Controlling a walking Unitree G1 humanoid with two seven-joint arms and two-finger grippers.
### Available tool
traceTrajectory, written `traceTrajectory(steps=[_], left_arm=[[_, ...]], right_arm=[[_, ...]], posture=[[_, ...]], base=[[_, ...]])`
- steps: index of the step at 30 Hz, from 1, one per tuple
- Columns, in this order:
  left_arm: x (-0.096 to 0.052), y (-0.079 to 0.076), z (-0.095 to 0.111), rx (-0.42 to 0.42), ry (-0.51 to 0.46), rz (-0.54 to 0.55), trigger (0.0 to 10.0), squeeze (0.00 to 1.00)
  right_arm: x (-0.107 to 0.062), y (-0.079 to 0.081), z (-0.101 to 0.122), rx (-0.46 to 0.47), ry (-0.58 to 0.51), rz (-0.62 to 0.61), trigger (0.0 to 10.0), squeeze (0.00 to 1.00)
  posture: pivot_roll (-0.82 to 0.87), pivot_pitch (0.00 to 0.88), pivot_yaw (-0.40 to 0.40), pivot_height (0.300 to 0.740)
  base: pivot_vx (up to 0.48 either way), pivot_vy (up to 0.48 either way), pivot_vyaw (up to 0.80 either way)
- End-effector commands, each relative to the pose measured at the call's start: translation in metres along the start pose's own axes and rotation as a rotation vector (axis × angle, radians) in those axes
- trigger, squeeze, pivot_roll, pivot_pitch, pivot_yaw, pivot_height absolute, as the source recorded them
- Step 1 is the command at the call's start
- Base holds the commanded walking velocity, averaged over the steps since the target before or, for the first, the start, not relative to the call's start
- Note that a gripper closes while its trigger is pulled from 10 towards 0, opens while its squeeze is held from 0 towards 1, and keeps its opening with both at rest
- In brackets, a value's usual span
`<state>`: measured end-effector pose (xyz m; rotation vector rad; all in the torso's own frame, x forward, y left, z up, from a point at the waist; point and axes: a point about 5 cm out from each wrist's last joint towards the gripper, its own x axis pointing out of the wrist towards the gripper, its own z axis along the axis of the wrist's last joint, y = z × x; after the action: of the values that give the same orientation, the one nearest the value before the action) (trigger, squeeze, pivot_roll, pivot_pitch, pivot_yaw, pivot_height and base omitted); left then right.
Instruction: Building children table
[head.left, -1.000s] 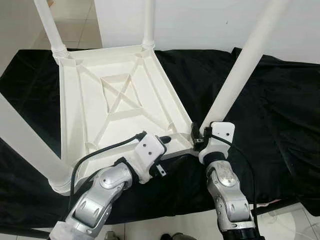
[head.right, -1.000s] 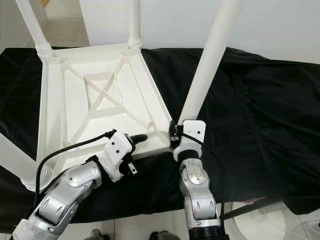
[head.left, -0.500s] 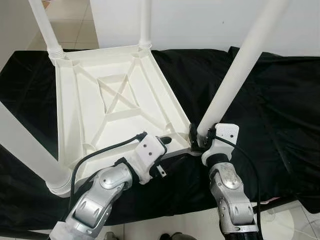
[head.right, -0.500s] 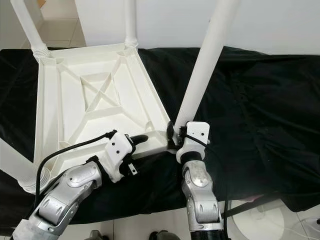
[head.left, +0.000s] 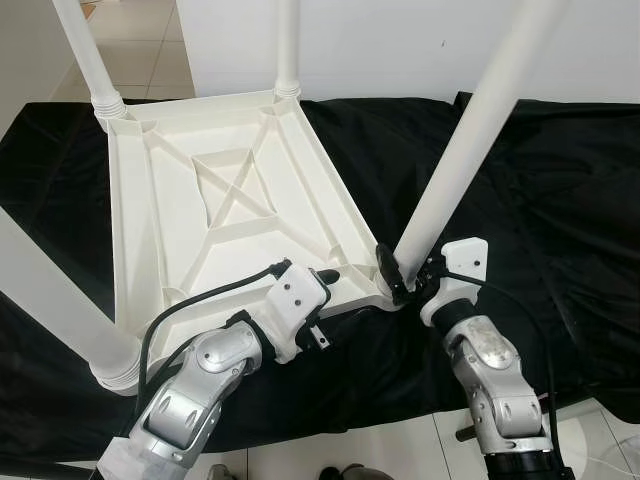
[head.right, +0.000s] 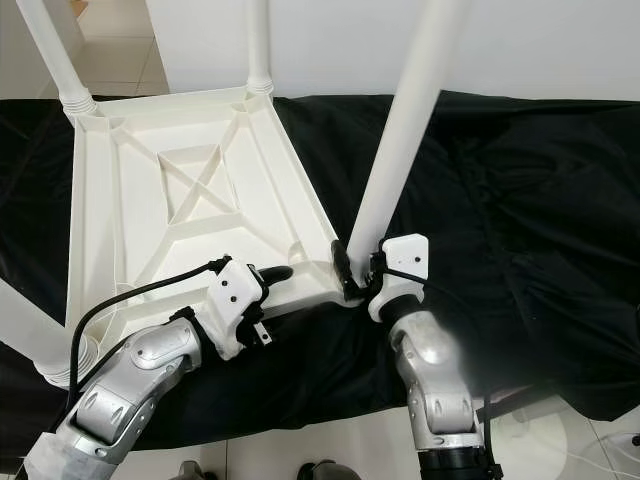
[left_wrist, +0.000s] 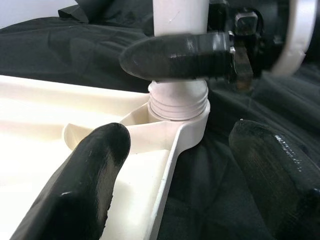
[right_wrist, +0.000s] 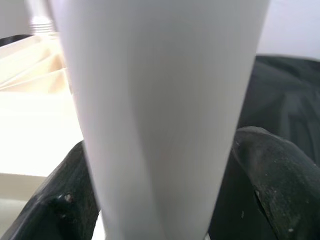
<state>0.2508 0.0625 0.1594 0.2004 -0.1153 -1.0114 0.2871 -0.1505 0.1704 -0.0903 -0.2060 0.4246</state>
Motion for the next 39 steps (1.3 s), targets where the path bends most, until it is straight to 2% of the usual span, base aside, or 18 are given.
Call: traceTrajectory(steps=[1, 8, 9, 10, 11, 12, 14, 15, 21, 27, 28, 30, 31, 35, 38, 39], left_arm=[[0.0, -0.002, -0.001, 0.002, 0.002, -0.032, 10.0, 0.0], [-0.001, 0.002, 0.0, 0.011, 0.001, -0.026, 10.0, 0.0], [-0.001, 0.002, 0.0, 0.012, 0.002, -0.023, 10.0, 0.0], [-0.002, 0.003, 0.0, 0.013, 0.002, -0.02, 10.0, 0.0], [-0.002, 0.003, 0.0, 0.014, 0.003, -0.018, 10.0, 0.0], [-0.002, 0.003, 0.0, 0.014, 0.003, -0.016, 10.0, 0.0], [-0.002, 0.002, 0.0, 0.014, 0.004, -0.016, 10.0, 0.0], [-0.003, 0.002, 0.0, 0.014, 0.004, -0.015, 10.0, 0.0], [-0.004, 0.003, 0.001, 0.014, 0.005, -0.013, 10.0, 0.0], [-0.006, 0.007, 0.001, 0.024, 0.011, -0.009, 10.0, 0.0], [-0.006, 0.008, 0.001, 0.025, 0.012, -0.007, 10.0, 0.0], [-0.006, 0.008, 0.001, 0.025, 0.012, -0.007, 10.0, 0.0], [-0.006, 0.008, 0.001, 0.026, 0.013, -0.006, 10.0, 0.0], [-0.007, 0.008, 0.0, 0.023, 0.016, -0.004, 10.0, 0.0], [-0.007, 0.008, 0.0, 0.022, 0.016, -0.004, 10.0, 0.0], [-0.008, 0.007, -0.001, 0.02, 0.018, -0.003, 10.0, 0.0]], right_arm=[[0.002, 0.0, 0.0, -0.009, -0.008, 0.095, 10.0, 0.0], [0.009, -0.003, -0.002, -0.009, 0.01, 0.194, 10.0, 0.0], [0.01, -0.004, -0.004, -0.019, 0.018, 0.207, 9.5, 0.0], [0.01, -0.005, -0.006, -0.021, 0.027, 0.215, 7.5, 0.0], [0.011, -0.006, -0.008, -0.021, 0.034, 0.22, 7.5, 0.0], [0.01, -0.007, -0.012, -0.016, 0.048, 0.234, 0.6, 0.0], [0.01, -0.007, -0.012, -0.016, 0.05, 0.238, 0.6, 0.0], [0.01, -0.007, -0.014, -0.016, 0.054, 0.246, 0.0, 0.0], [0.006, -0.008, -0.019, -0.007, 0.07, 0.269, 0.0, 0.0], [0.003, -0.01, -0.022, 0.015, 0.067, 0.216, 0.0, 0.0], [0.003, -0.01, -0.021, 0.027, 0.063, 0.19, 0.6, 0.0], [0.003, -0.01, -0.021, 0.027, 0.063, 0.19, 0.6, 0.0], [0.004, -0.01, -0.021, 0.032, 0.055, 0.155, 10.0, 0.0], [0.007, -0.006, -0.025, 0.035, 0.069, -0.028, 10.0, 0.0], [0.008, -0.003, -0.024, 0.045, 0.059, -0.043, 10.0, 0.0], [0.008, 0.002, -0.024, 0.063, 0.058, -0.094, 10.0, 0.0]], posture=[[-0.08, 0.128, -0.04, 0.74], [-0.06, 0.124, -0.039, 0.74], [-0.05, 0.122, -0.042, 0.74], [-0.04, 0.121, -0.044, 0.74], [-0.04, 0.121, -0.044, 0.74], [-0.04, 0.121, -0.044, 0.74], [-0.04, 0.121, -0.044, 0.74], [-0.04, 0.119, -0.044, 0.74], [-0.04, 0.12, -0.041, 0.74], [-0.05, 0.123, -0.043, 0.74], [-0.05, 0.124, -0.043, 0.74], [-0.05, 0.124, -0.043, 0.74], [-0.05, 0.125, -0.043, 0.74], [-0.05, 0.134, -0.045, 0.74], [-0.05, 0.134, -0.045, 0.74], [-0.05, 0.14, -0.046, 0.74]], base=[[0.0, 0.0, 0.0], [0.0, 0.0, 0.0], [0.0, 0.0, 0.0], [0.0, 0.0, 0.0], [0.0, 0.0, 0.0], [0.0, 0.0, 0.0], [0.0, 0.0, 0.0], [0.0, 0.0, 0.0], [0.0, 0.0, 0.0], [0.0, 0.0, 0.0], [0.0, 0.0, 0.0], [0.0, 0.0, 0.0], [0.0, 0.0, 0.0], [0.0, 0.0, 0.0], [0.0, 0.0, 0.0], [0.0, 0.0, 0.0]])
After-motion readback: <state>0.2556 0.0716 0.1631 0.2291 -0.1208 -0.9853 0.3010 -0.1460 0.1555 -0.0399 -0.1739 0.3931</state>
